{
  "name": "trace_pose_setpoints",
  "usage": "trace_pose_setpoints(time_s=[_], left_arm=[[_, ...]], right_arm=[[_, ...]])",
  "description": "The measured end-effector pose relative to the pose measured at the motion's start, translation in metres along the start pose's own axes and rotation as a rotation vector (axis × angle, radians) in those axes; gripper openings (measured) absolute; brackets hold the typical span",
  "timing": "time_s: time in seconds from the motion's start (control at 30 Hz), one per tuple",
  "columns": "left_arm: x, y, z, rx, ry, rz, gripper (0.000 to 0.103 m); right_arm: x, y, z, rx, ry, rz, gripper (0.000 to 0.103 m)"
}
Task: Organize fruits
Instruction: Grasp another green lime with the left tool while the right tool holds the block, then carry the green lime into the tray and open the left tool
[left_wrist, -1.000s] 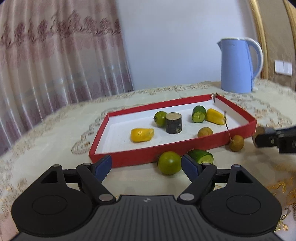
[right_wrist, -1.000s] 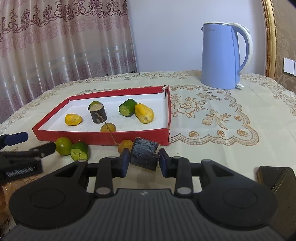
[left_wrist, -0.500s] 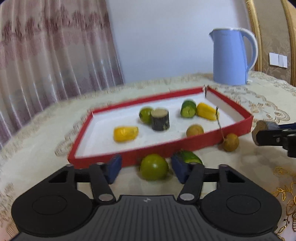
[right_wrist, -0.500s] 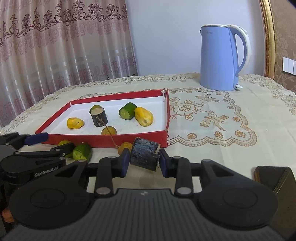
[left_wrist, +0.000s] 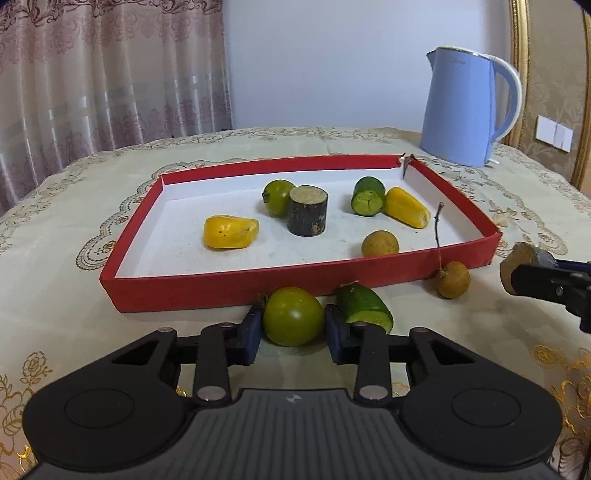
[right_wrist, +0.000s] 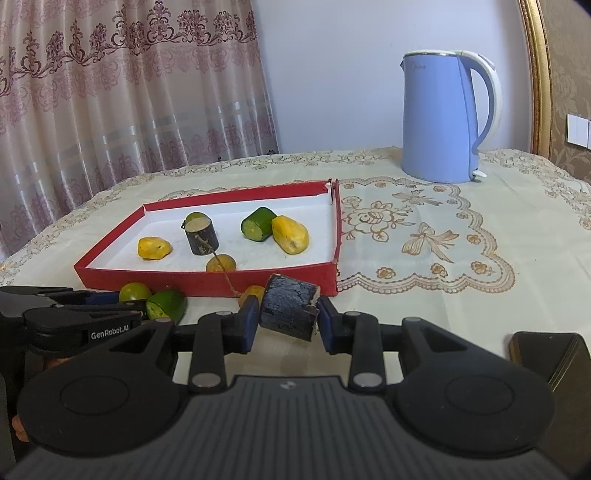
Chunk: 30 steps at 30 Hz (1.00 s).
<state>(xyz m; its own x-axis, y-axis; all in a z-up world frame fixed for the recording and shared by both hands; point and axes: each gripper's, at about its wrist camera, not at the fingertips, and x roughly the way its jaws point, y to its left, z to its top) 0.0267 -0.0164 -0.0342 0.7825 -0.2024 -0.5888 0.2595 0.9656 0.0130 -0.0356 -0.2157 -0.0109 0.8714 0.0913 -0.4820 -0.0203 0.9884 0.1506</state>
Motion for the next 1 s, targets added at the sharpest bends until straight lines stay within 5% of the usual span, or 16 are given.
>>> trace_pose_setpoints(time_s=[0.23, 1.0], left_arm=[[-0.017, 0.01, -0.001, -0.031, -0.035, -0.05, 0.034], [-0.026, 0.05, 0.019, -0.052, -0.058, 0.106, 0.034]], right_arm=[[-0.002, 0.001, 0.0, -0.003, -0.003, 0.005, 0.032], [-0.013, 0.009, 0.003, -0.016, -0.025, 0.028, 0.032]])
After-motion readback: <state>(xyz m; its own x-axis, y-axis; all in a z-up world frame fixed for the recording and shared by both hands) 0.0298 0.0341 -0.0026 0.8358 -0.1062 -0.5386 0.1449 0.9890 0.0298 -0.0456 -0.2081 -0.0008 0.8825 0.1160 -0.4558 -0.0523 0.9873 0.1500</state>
